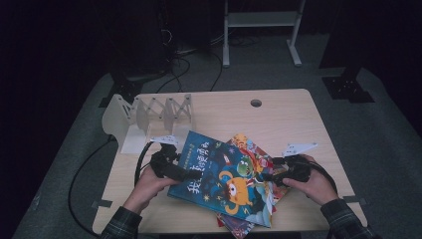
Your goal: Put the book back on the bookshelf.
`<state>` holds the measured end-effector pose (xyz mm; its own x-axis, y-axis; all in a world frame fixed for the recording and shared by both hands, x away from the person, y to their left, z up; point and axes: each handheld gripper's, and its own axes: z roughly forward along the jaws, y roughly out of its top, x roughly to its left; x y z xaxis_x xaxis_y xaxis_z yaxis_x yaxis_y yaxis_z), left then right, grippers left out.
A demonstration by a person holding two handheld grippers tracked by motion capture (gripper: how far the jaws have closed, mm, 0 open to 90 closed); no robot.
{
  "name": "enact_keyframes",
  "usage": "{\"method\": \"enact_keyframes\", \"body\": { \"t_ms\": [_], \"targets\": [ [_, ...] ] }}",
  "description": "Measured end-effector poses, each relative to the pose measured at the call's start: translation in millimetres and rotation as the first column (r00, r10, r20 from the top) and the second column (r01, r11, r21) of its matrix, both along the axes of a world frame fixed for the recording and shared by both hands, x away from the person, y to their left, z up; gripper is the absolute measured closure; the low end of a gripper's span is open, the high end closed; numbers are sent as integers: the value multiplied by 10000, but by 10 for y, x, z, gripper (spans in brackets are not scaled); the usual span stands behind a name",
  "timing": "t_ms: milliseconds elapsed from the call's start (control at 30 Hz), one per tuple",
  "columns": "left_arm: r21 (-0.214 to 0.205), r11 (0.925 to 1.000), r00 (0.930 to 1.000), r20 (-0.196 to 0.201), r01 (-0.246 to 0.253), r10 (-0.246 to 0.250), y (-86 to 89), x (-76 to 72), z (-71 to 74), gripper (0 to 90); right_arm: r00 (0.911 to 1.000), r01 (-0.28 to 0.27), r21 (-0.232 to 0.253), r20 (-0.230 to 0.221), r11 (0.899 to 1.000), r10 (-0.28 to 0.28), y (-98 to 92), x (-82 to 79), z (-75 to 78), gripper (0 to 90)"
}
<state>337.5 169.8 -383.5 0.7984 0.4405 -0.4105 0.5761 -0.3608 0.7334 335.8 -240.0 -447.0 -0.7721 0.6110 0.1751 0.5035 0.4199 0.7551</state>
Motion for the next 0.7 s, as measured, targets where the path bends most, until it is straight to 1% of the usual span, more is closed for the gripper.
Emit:
{"method": "enact_keyframes", "body": {
  "t_ms": [67,100,200,300,433,467,500,533,667,700],
  "targets": [
    [-121,9999,10000,33,39,-39,-10,-13,52,15,10000,-17,-21,-69,10000,17,1,6,9,180],
    [-121,9999,10000,33,39,-39,-10,-13,52,15,10000,-30,-16,-75,10000,30,0,7,10,179],
    [-242,9997,10000,-52,49,-50,-23,-2,102,15,9999,-29,-2,-112,10000,29,-5,13,12,175],
    [-245,9997,9999,-65,91,-92,-36,17,135,15,9999,-37,2,-111,10000,37,-3,17,14,175],
    [-119,9997,9997,-136,211,-213,-50,40,183,15,9999,-47,25,-113,10000,47,-4,21,15,173],
    [17,9995,9993,-203,330,-329,-62,60,219,16,9999,-46,26,-98,10000,46,-4,22,15,173],
    [17,9995,9993,-203,330,-329,-62,60,219,18,9999,-40,18,-96,10000,40,-4,20,17,174],
    [113,9992,9990,-243,379,-376,-71,80,254,25,10000,-30,19,-82,10000,31,-4,19,18,174],
    [123,9991,9988,-286,402,-398,-78,116,300,59,10000,-4,42,-73,10000,4,-7,17,21,174],
    [226,9989,9988,-256,419,-414,-83,129,316,75,10000,0,47,-72,10000,0,-8,18,21,174]
  ]
}}
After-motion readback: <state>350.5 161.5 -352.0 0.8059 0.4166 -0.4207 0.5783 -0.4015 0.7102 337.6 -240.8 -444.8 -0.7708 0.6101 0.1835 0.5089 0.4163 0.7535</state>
